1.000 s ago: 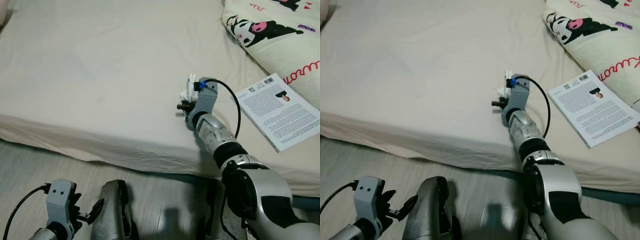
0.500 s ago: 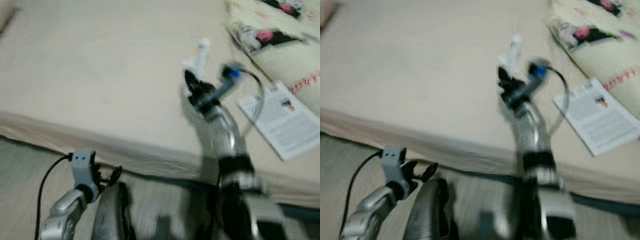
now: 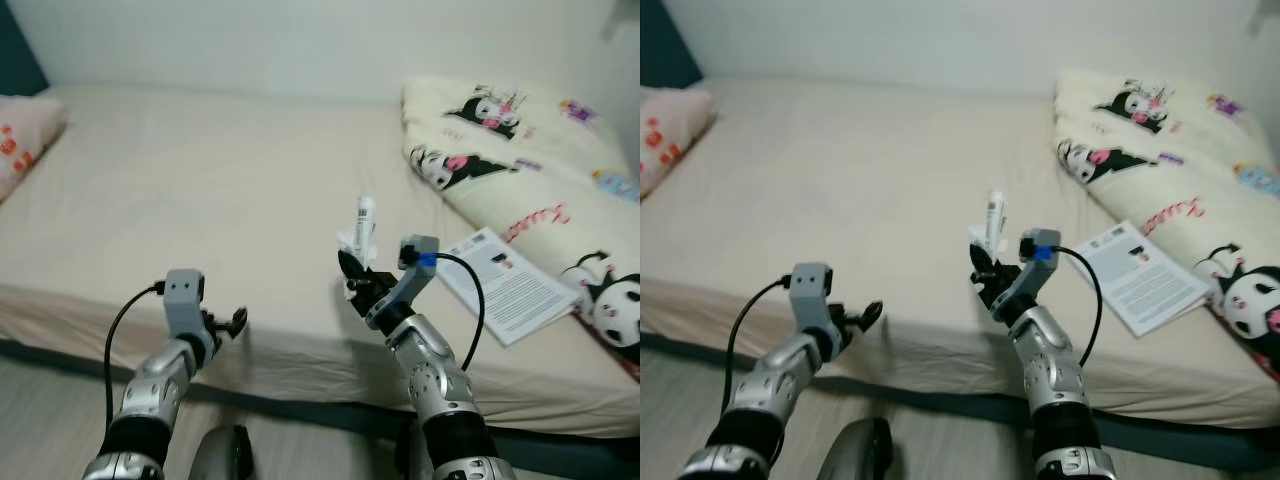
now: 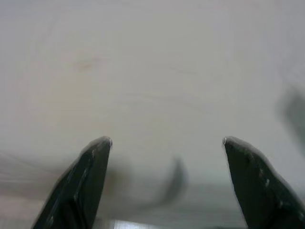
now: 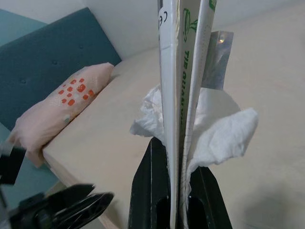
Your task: Clean up the room
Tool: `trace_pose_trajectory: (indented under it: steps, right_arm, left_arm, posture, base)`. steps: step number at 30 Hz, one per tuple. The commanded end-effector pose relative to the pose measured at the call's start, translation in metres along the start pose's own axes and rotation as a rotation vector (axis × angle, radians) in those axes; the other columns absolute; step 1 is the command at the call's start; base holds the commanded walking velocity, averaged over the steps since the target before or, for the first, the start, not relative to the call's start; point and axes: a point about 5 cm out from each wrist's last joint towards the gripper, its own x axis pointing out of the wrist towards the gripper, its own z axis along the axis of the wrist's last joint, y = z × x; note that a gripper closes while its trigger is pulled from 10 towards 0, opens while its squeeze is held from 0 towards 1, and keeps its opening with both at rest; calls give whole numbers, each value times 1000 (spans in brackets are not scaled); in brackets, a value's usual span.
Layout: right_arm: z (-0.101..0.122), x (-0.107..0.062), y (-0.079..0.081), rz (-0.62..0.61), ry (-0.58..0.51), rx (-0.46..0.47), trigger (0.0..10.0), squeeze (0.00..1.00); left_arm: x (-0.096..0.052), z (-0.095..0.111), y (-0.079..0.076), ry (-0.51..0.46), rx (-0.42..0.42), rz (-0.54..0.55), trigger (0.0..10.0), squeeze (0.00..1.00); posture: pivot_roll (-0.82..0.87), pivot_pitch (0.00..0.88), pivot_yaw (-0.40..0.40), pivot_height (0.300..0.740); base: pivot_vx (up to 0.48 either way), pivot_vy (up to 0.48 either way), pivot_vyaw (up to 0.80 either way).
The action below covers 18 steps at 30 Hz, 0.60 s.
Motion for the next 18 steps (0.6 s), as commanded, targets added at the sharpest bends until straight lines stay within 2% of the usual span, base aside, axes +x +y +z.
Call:
trace_pose_trajectory:
  steps: [1, 3, 4, 5, 6, 7, 8, 9, 10, 11, 12, 13, 15, 16, 18]
  right_arm:
    - [-9, -5, -2, -18, 55, -11, 0, 0]
    - [-15, -8, -1, -19, 83, -23, 0, 0]
    - [-22, -12, -4, -31, 124, -61, 0, 0]
    - [-22, -12, -4, -31, 124, -61, 0, 0]
    - [-26, -16, -6, -42, 144, -81, 0, 0]
    - [-26, -16, -6, -42, 144, -81, 0, 0]
    - [-28, -18, -9, -53, 154, -93, 0, 0]
    - [-28, -18, -9, -53, 154, -93, 0, 0]
    - [-27, -20, -12, -67, 156, -108, 0, 0]
    - [-27, -20, -12, -67, 156, -108, 0, 0]
    - [-26, -21, -15, -81, 151, -112, 0, 0]
    - [-26, -21, -15, -81, 151, -112, 0, 0]
    - [-22, -22, -22, -104, 146, -126, 0, 0]
    - [-22, -22, -22, -104, 146, -126, 0, 0]
    - [-25, -25, -26, -125, 164, -135, 0, 0]
  left_arm:
    - [-4, -16, 8, 64, 7, 35, 10000, 0]
    - [-4, -23, 10, 91, 14, 48, 10000, 0]
    - [-9, -37, 14, 143, 12, 72, 10000, 0]
    - [-9, -37, 14, 143, 12, 72, 10000, 0]
    - [-16, -55, 19, 205, 11, 98, 10000, 0]
    - [-16, -55, 19, 205, 11, 98, 10000, 0]
    - [-24, -69, 23, 260, 11, 120, 10000, 0]
    - [-24, -69, 23, 260, 11, 120, 10000, 0]
    - [-34, -87, 28, 328, 17, 143, 10000, 0]
    - [-34, -87, 28, 328, 17, 143, 10000, 0]
    - [-43, -101, 30, 382, 27, 160, 10000, 0]
    - [-43, -101, 30, 382, 27, 160, 10000, 0]
    - [-63, -126, 38, 482, 28, 204, 10000, 0]
    - [-63, -126, 38, 482, 28, 204, 10000, 0]
    - [-78, -142, 44, 550, 16, 247, 10000, 0]
  posture:
    - [71, 0, 34, 553]
    - [70, 0, 33, 558]
    - [56, 0, 30, 563]
    - [56, 0, 30, 563]
    - [46, 0, 32, 568]
    - [46, 0, 32, 568]
    - [39, 0, 36, 572]
    - [39, 0, 36, 572]
    - [28, 0, 42, 577]
    - [28, 0, 42, 577]
    - [17, 0, 46, 582]
    - [17, 0, 46, 582]
    - [8, 0, 49, 592]
    - [8, 0, 49, 592]
    - [8, 0, 48, 602]
  base:
    - [0, 0, 0]
    - [0, 0, 0]
    - [0, 0, 0]
    - [0, 0, 0]
    - [0, 0, 0]
    - [0, 0, 0]
    - [0, 0, 0]
    - [0, 0, 0]
    - [0, 0, 0]
    - [0, 0, 0]
    - [0, 0, 0]
    - [0, 0, 0]
    - [0, 0, 0]
    - [0, 0, 0]
    - [0, 0, 0]
